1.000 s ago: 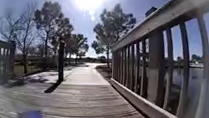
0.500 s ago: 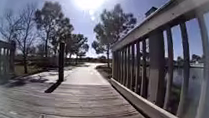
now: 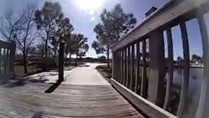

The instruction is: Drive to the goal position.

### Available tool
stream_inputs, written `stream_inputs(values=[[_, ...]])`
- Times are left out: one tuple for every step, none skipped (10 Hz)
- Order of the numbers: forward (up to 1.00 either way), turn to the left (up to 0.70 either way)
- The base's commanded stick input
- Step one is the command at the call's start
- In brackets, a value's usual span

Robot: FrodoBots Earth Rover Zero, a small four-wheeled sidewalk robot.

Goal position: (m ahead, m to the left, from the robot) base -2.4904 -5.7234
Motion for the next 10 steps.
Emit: stream_inputs(values=[[0.61, 0.00], [0.85, 0.00], [0.85, 0.06], [0.85, 0.22], [0.85, 0.34], [0.85, 0.34], [0.85, 0.34], [0.85, 0.11], [0.85, 0.00], [0.85, 0.00]])
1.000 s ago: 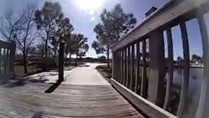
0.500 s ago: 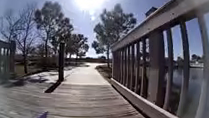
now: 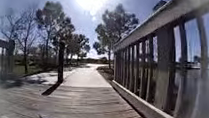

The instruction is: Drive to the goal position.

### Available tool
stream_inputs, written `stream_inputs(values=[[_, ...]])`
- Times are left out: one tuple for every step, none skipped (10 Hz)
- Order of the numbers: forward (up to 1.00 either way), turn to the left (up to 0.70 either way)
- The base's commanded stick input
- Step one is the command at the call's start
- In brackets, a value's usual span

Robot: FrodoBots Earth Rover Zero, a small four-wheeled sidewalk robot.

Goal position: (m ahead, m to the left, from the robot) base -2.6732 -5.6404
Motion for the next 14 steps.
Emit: stream_inputs(values=[[0.85, 0.00], [0.85, 0.00], [0.85, 0.00], [0.85, 0.00], [0.85, 0.00], [0.52, 0.00], [0.02, 0.00], [0.00, 0.00], [0.00, 0.00], [0.00, 0.00], [0.00, 0.00], [0.85, 0.00], [0.85, 0.00], [0.85, 0.00]])
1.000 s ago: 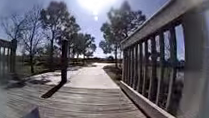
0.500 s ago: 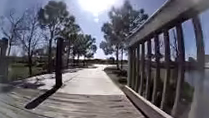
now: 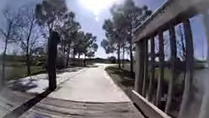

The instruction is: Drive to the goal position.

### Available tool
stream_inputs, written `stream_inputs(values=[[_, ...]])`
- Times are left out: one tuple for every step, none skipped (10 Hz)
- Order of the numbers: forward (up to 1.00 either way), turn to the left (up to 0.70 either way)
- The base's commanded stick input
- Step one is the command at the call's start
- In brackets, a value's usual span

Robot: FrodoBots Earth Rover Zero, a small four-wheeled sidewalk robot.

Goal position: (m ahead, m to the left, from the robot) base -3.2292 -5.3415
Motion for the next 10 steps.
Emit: stream_inputs(values=[[0.85, 0.00], [0.85, 0.00], [0.77, 0.08], [0.27, 0.58], [0.00, 0.85], [0.00, 0.85], [0.00, 0.85], [0.00, 0.21], [0.00, 0.00], [0.00, 0.00]])
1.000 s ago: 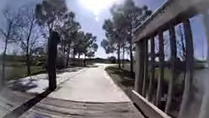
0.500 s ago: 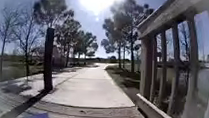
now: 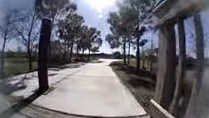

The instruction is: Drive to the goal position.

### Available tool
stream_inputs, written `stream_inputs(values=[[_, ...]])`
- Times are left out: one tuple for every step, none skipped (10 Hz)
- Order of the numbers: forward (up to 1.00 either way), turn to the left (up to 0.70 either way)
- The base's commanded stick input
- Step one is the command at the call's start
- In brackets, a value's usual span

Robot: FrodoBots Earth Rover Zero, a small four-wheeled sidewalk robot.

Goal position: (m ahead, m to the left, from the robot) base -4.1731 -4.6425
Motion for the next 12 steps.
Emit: stream_inputs(values=[[0.00, 0.00], [0.00, 0.00], [0.00, 0.00], [0.00, 0.00], [0.00, 0.00], [0.00, 0.00], [0.00, 0.00], [0.49, 0.00], [0.85, 0.00], [0.85, 0.00], [0.85, 0.00], [0.85, 0.00]])
